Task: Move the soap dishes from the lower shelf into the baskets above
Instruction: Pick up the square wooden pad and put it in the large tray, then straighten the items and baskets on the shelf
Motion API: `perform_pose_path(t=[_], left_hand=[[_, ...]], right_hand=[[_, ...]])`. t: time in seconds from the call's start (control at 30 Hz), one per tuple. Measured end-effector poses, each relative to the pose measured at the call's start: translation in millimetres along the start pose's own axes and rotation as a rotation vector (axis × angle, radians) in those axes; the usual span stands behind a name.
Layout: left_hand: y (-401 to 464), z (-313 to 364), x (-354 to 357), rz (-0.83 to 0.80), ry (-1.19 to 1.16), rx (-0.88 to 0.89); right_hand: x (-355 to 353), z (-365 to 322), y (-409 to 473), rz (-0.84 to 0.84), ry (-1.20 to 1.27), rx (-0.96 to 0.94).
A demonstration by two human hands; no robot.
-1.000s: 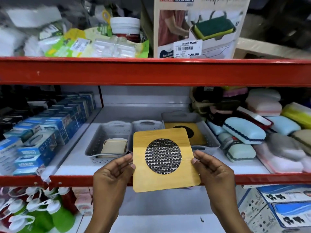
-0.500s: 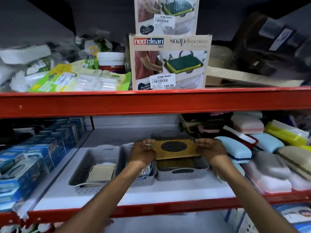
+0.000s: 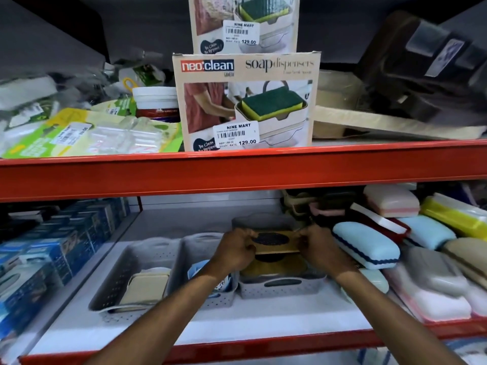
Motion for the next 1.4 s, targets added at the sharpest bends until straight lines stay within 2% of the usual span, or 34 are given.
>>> perform_pose_path(t=[0.2,0.3,0.37,0.47,0.6,1.0,1.17,1.23,1.33,1.4], left_hand=[[-4.2,-8.7,8.1,0.050,0.215,0.164],[-3.9,-14.1,6.4,0.042,0.244,0.194],[-6.1,-12.8,4.9,0.000,0.273,0.225],[-8.9,-5.4,5.5,-0.050,0.353,0.231],[-3.8,-2.9,11.1,-0.056,0.421,0.206],[-4.9,-4.3,11.8,-0.057,0.289,0.204],[-26.4,-8.4,-19.1,0.055,0.216,0.299],[-39.5,-15.1,-39.0,0.115,0.242,0.283],[-52.3,-33.7,-70.8,0.160,0.311,0.196],[-60.2,-45.1,-86.5,0.131,0.375,0.137]], right_hand=[[5.3,1.6,-7.3,-0.033,-0.035,-0.058],[3.5,-0.3,-8.8,-0.028,-0.016,-0.129],[1.2,-0.4,-6.8,-0.111,0.002,-0.151],[2.1,-0.3,-4.4,-0.248,-0.105,-0.196],[14.5,4.0,-5.3,-0.278,-0.222,-0.249],[22.4,12.6,-1.1,-0.254,-0.211,-0.222],[14.1,-8.7,-6.8,-0.214,-0.147,-0.171],[12.7,-27.7,-10.7,-0.188,-0.115,-0.177],[16.5,-63.4,-16.4,-0.182,-0.040,-0.272],[23.5,-87.7,-18.7,-0.246,-0.013,-0.377]])
Point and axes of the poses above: each hand's wrist, its own y-axis towards the middle knuckle, its own x-axis out of the palm, z = x × y, the point moved 1 cm from there along y, towards the middle knuckle, and after that the axes turned 12 degrees about -x, right-handed, at the moved point
